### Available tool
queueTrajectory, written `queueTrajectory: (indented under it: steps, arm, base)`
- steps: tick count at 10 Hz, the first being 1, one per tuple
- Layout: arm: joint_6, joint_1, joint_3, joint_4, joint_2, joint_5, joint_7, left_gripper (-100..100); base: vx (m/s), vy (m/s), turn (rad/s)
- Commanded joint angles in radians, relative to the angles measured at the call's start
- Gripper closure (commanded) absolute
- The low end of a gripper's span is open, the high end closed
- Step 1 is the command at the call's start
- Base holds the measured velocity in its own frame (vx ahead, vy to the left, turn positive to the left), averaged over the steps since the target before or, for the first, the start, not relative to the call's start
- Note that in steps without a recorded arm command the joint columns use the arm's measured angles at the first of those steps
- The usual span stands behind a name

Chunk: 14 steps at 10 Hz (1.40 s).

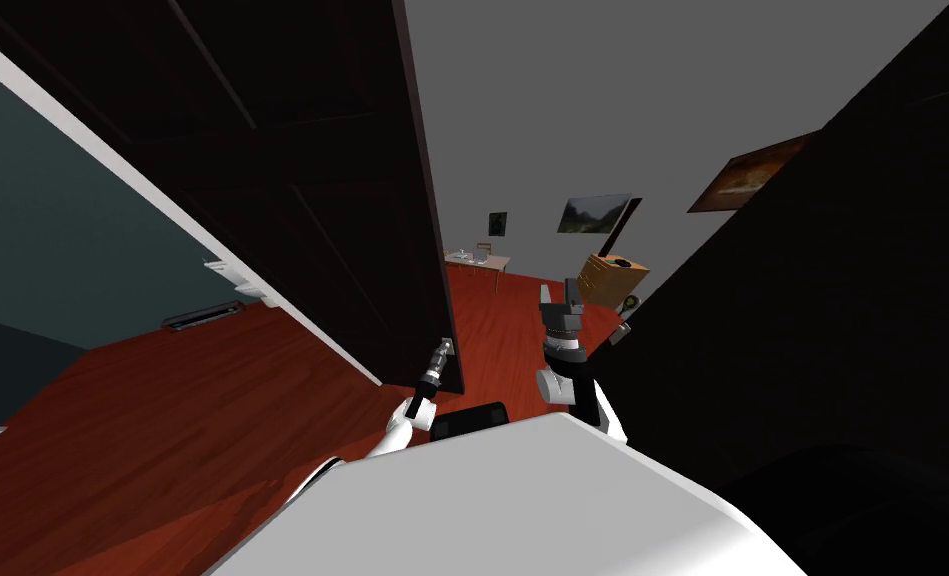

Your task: Push the door open

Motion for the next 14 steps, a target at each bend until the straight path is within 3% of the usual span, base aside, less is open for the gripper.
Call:
queueTrajectory:
  steps: [1, 3, 5, 6, 7, 12, 14]
  arm:
    - [0.004, 0.011, 0.027, -0.024, 0.018, 0.011, -0.01, 100]
    - [0.005, 0.009, 0.054, -0.022, 0.024, 0.021, -0.019, 100]
    - [0.005, 0.009, 0.061, -0.026, 0.025, 0.024, -0.021, 100]
    - [0.006, 0.008, 0.083, -0.019, 0.028, 0.032, -0.029, 100]
    - [0.026, 0.029, 0.068, -0.062, 0.031, 0.029, -0.021, -100]
    - [0.037, 0.032, 0.074, -0.071, 0.019, 0.037, -0.02, -100]
    - [0.03, 0.034, 0.075, -0.067, 0.022, 0.037, -0.022, -100]
  base:
    - [0.182, -0.121, 0.047]
    - [0.181, -0.119, 0.072]
    - [0.138, -0.078, 0.028]
    - [0.129, -0.078, 0.091]
    - [-0.077, -0.065, 0.119]
    - [-0.232, -0.038, 0.05]
    - [-0.01, -0.025, -0.011]
